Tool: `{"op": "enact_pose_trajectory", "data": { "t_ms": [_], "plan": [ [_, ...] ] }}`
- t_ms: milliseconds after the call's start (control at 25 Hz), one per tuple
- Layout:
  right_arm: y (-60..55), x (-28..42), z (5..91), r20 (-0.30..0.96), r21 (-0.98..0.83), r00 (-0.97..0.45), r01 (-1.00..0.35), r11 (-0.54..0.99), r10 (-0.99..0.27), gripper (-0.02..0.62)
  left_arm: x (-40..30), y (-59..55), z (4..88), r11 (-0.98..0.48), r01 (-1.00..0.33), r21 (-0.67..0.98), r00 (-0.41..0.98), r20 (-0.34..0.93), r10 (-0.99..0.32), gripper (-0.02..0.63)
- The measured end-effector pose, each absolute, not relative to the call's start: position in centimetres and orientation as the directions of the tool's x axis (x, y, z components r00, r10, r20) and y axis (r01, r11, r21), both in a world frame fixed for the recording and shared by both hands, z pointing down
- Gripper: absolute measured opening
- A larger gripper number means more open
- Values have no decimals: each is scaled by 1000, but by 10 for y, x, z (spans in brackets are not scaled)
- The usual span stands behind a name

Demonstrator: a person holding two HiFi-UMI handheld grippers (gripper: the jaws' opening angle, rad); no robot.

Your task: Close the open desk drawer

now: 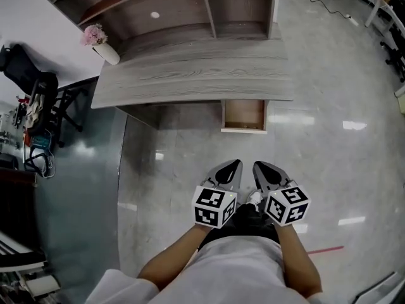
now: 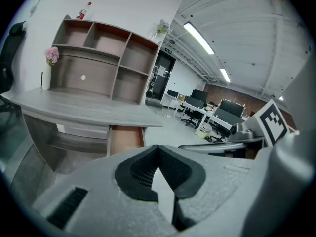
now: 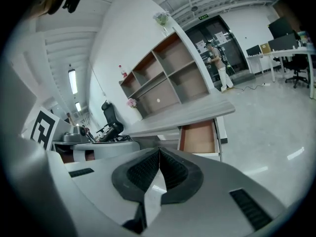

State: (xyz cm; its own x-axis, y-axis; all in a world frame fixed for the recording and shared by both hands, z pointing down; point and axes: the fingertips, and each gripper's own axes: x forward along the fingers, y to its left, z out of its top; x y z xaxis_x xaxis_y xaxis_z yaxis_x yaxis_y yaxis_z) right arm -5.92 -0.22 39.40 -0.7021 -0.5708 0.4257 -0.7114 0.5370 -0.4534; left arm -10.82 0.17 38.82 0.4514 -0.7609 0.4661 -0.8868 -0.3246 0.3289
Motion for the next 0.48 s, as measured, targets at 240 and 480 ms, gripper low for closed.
{"op": "enact_pose_trajectory", "data": {
  "t_ms": [240, 480],
  "plan": [
    [-31, -31, 431, 393, -563, -735, -668, 487, -552, 2, -88, -33, 416, -265, -916, 302, 392, 521, -758, 2],
    [-52, -30, 466, 287, -732, -787, -548, 404, -546, 2, -90, -51, 428, -226, -943, 242, 325, 545, -772, 2]
  ]
}}
